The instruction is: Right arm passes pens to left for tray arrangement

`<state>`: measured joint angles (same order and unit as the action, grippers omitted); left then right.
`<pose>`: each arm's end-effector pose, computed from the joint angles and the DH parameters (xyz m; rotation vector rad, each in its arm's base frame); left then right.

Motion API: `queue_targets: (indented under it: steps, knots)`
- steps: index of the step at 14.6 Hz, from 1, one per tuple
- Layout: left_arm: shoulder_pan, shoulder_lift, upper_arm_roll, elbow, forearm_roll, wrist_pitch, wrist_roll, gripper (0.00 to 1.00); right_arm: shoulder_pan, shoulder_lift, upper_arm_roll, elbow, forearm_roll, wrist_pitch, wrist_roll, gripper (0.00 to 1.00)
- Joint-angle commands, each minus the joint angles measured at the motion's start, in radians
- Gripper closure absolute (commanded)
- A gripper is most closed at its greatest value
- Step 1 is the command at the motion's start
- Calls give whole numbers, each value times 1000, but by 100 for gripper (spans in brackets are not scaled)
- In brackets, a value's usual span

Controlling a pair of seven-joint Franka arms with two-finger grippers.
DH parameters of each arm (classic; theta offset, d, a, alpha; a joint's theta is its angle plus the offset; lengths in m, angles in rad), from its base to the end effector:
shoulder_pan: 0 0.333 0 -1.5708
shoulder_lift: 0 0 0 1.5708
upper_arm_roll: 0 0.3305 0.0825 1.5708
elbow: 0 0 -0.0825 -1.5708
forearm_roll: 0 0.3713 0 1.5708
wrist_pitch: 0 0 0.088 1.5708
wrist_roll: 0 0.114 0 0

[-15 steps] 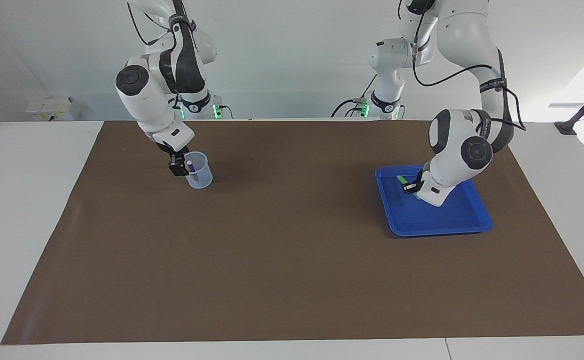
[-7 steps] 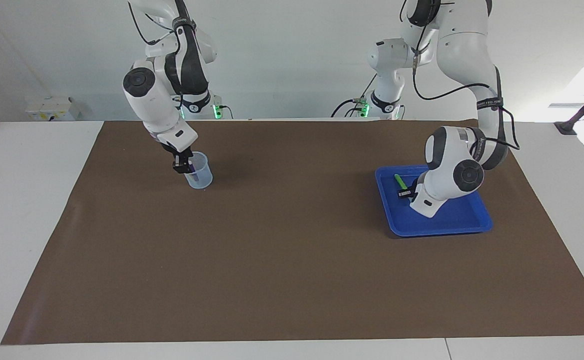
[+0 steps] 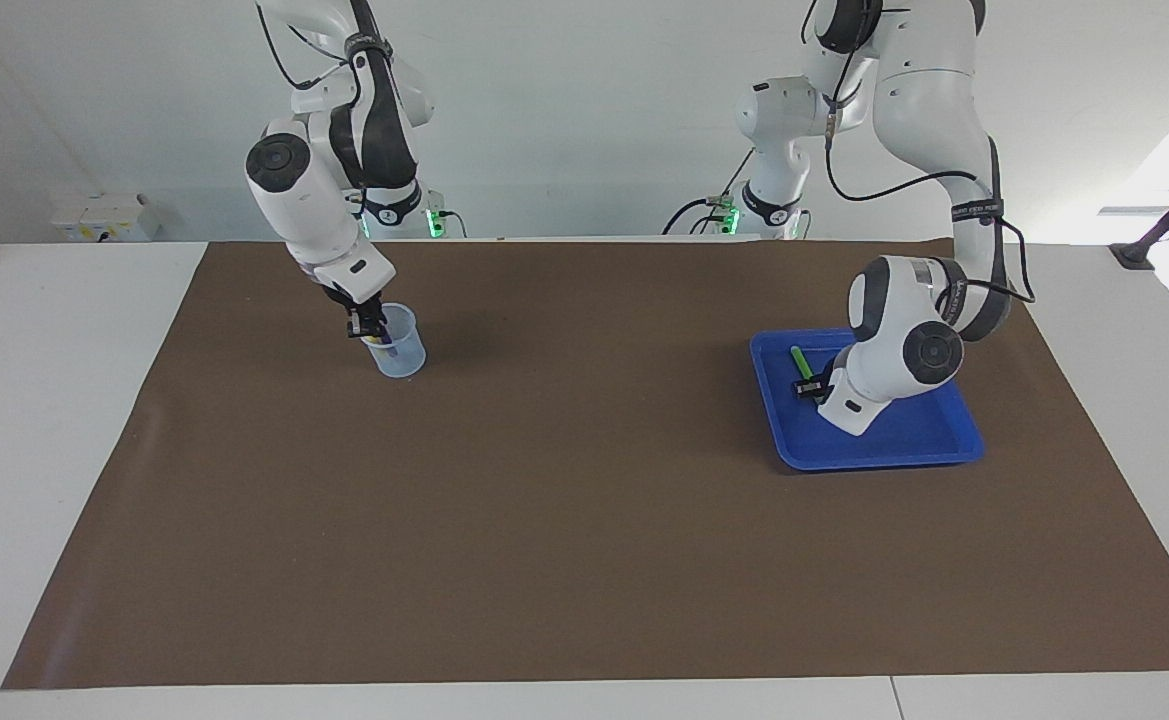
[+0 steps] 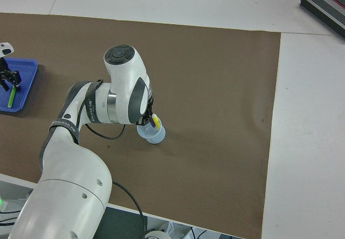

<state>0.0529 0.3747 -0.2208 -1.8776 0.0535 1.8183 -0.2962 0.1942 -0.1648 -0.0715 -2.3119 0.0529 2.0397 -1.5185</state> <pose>0.5640 -0.0845 0.3046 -3.0059 -0.1527 0.6424 0.4550 0.0589 0.4165 -2.0914 -2.1888 0.0694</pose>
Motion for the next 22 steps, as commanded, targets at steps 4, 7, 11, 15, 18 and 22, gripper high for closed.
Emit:
queue_targets:
  steps: [4,7,11,15,18,22]
  knots:
    - [7,-11,-3,-5,2,21,11,0,-2,-12,4,44,-4,-59,90,100]
    - [7,-31,-6,29,-10,-11,12,0,1,-19,7,172,1,-220,254,100]
    - [7,-134,-3,58,-108,-69,3,0,1,-12,7,347,143,-392,646,100]
    - [8,-232,4,100,-236,-180,-102,0,30,-12,22,381,298,-377,1050,100]
    - [8,-318,4,92,-378,-195,-272,0,44,-7,22,385,431,-346,1326,100]
    - [5,-411,1,87,-542,-174,-623,0,80,-6,38,375,559,-224,1622,100]
